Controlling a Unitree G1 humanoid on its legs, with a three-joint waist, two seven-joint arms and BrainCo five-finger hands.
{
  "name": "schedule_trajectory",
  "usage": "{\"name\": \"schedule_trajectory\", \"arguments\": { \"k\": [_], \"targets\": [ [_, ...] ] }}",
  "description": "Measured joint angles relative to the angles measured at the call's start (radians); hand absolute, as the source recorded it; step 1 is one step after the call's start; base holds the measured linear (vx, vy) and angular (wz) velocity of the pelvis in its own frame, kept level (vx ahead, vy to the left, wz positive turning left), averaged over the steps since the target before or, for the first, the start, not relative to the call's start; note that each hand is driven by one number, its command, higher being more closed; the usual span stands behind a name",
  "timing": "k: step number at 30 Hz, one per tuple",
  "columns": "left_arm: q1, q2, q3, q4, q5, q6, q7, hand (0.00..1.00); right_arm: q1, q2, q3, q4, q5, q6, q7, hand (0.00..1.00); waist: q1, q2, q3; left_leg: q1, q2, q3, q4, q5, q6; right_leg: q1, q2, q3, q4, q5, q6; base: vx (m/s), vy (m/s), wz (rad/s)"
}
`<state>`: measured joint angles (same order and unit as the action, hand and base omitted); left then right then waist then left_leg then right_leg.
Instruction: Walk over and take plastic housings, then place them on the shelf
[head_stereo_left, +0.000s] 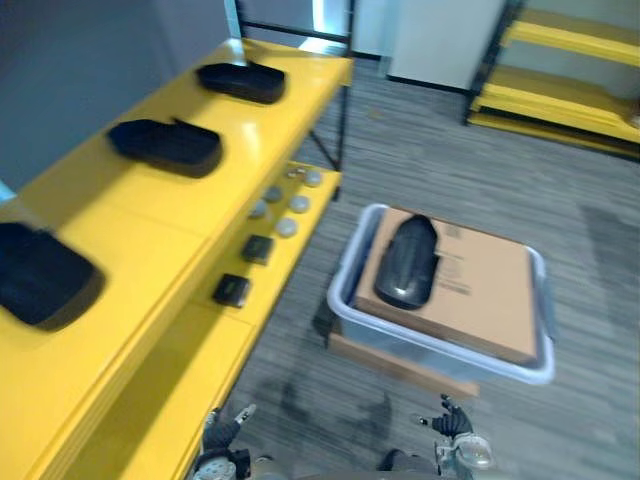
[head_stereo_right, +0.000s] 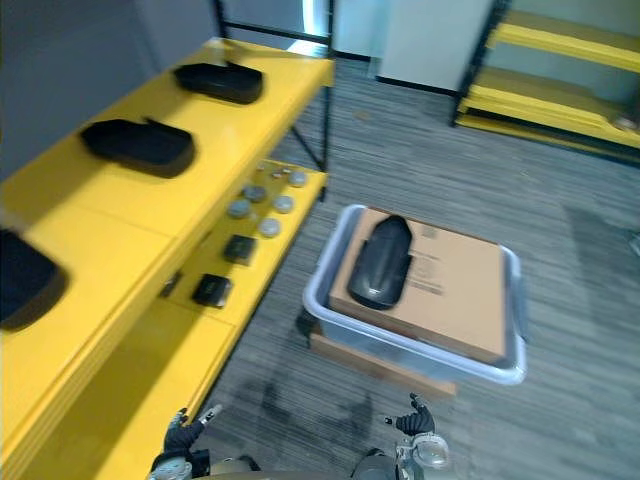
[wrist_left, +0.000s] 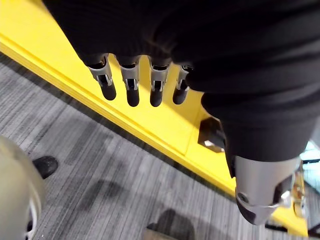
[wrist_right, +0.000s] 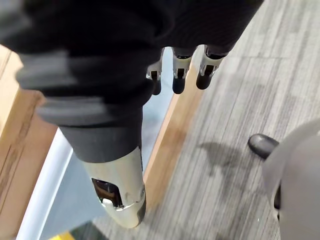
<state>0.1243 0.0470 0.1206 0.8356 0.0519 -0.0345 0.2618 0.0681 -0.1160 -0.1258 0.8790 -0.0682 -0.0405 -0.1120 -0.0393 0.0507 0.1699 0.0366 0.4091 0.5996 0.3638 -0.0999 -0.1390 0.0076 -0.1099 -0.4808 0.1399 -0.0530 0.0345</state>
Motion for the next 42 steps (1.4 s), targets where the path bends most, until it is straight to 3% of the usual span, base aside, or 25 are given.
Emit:
{"name": "schedule_trajectory", "arguments": {
  "k": [1,2,4,7,8,10,13,19,28,32,37,39,42],
  "targets": [
    [-0.002,-0.018,-0.008,0.000,0.000,0.002,-0.001,0.00,0.000,-0.003,-0.004,-0.001,0.010,0.000,-0.002,0.00,-0.002,0.008,0.010,-0.044,0.007,-0.130,0.108,0.004,0.033,0.014,0.006,0.031,0.005,-0.010,-0.012,0.12,-0.078,-0.84],
    [0.000,-0.043,-0.018,-0.002,0.000,0.003,-0.001,0.00,0.006,-0.008,-0.006,0.001,0.021,0.000,-0.003,0.00,0.005,0.002,0.017,-0.062,-0.058,-0.272,0.136,-0.052,0.013,0.026,-0.007,0.066,0.005,-0.015,-0.017,0.11,-0.033,-0.87],
    [0.003,-0.052,-0.054,-0.005,0.000,0.003,-0.003,0.00,0.010,-0.009,-0.036,0.001,0.033,-0.001,-0.016,0.00,0.003,0.004,0.018,-0.079,-0.166,-0.388,0.136,-0.107,0.014,0.047,-0.021,0.108,0.005,-0.022,-0.020,0.11,0.051,-0.76],
    [0.002,-0.055,-0.062,-0.026,0.000,0.002,-0.001,0.00,0.022,-0.011,-0.076,0.000,0.067,-0.006,-0.021,0.00,0.003,0.013,0.020,-0.122,-0.302,-0.508,0.006,-0.088,0.015,0.058,-0.021,0.156,0.029,-0.046,0.010,0.08,0.092,-0.49],
    [0.002,-0.047,-0.066,-0.028,-0.001,0.002,-0.001,0.00,0.030,-0.005,-0.096,0.003,0.072,-0.009,-0.024,0.00,0.008,0.019,0.019,-0.113,-0.318,-0.526,-0.016,-0.084,0.090,0.056,-0.012,0.179,0.046,-0.061,0.026,0.06,0.123,-0.26],
    [0.001,-0.032,-0.071,-0.033,-0.001,0.002,-0.001,0.00,0.042,0.017,-0.102,0.006,0.084,-0.012,-0.031,0.00,0.006,-0.011,0.013,-0.102,-0.344,-0.534,-0.031,-0.085,0.088,0.055,-0.023,0.188,0.039,-0.065,0.041,0.07,0.070,-0.03],
    [0.008,-0.030,-0.071,-0.031,-0.002,0.007,-0.001,0.00,0.044,0.034,-0.110,0.010,0.101,-0.011,-0.040,0.00,0.014,-0.030,0.015,-0.090,-0.361,-0.519,-0.045,-0.086,0.101,0.059,-0.038,0.220,0.028,-0.057,0.049,0.10,0.094,-0.12],
    [0.011,-0.008,-0.071,-0.021,-0.001,0.009,-0.001,0.00,0.048,0.053,-0.166,0.011,0.120,-0.015,-0.039,0.00,0.018,-0.031,0.003,-0.028,-0.397,-0.559,-0.125,-0.058,0.135,0.106,-0.046,0.212,-0.019,-0.053,0.056,0.05,0.018,0.06],
    [0.034,-0.005,-0.054,0.003,-0.002,0.010,-0.002,0.00,0.047,0.042,-0.332,0.019,0.212,-0.019,-0.047,0.00,0.024,-0.053,-0.021,0.024,-0.392,-0.574,-0.270,0.015,0.121,0.111,-0.031,0.207,-0.047,-0.042,0.042,0.00,-0.044,0.02],
    [0.060,0.007,-0.002,-0.003,-0.002,0.009,-0.002,0.00,0.061,-0.002,-0.380,-0.275,0.233,-0.016,-0.094,0.00,0.003,-0.072,-0.034,0.030,-0.396,-0.570,-0.307,0.029,0.123,0.100,-0.032,0.217,-0.059,-0.032,0.044,-0.03,0.014,-0.06],
    [0.076,0.011,0.000,-0.023,-0.002,0.008,-0.020,0.00,0.040,-0.049,-0.371,-0.674,0.209,-0.043,-0.147,0.00,0.001,-0.087,-0.050,0.027,-0.396,-0.571,-0.331,0.039,0.123,0.080,-0.029,0.225,-0.067,-0.031,0.045,0.01,0.003,-0.04],
    [0.076,0.008,-0.006,-0.024,-0.002,0.006,-0.020,0.00,0.016,-0.045,-0.346,-0.756,0.182,-0.069,-0.166,0.00,0.000,-0.087,-0.050,0.026,-0.397,-0.576,-0.332,0.039,0.123,0.084,-0.027,0.223,-0.076,-0.031,0.046,0.04,-0.005,0.01],
    [0.076,0.006,-0.033,-0.033,-0.002,0.006,-0.020,0.00,0.006,-0.034,-0.245,-0.825,0.133,-0.069,-0.178,0.00,0.001,-0.086,-0.051,0.009,-0.399,-0.608,-0.331,0.039,0.123,0.092,-0.025,0.202,-0.095,-0.028,0.046,0.06,-0.016,0.14]
  ]
}}
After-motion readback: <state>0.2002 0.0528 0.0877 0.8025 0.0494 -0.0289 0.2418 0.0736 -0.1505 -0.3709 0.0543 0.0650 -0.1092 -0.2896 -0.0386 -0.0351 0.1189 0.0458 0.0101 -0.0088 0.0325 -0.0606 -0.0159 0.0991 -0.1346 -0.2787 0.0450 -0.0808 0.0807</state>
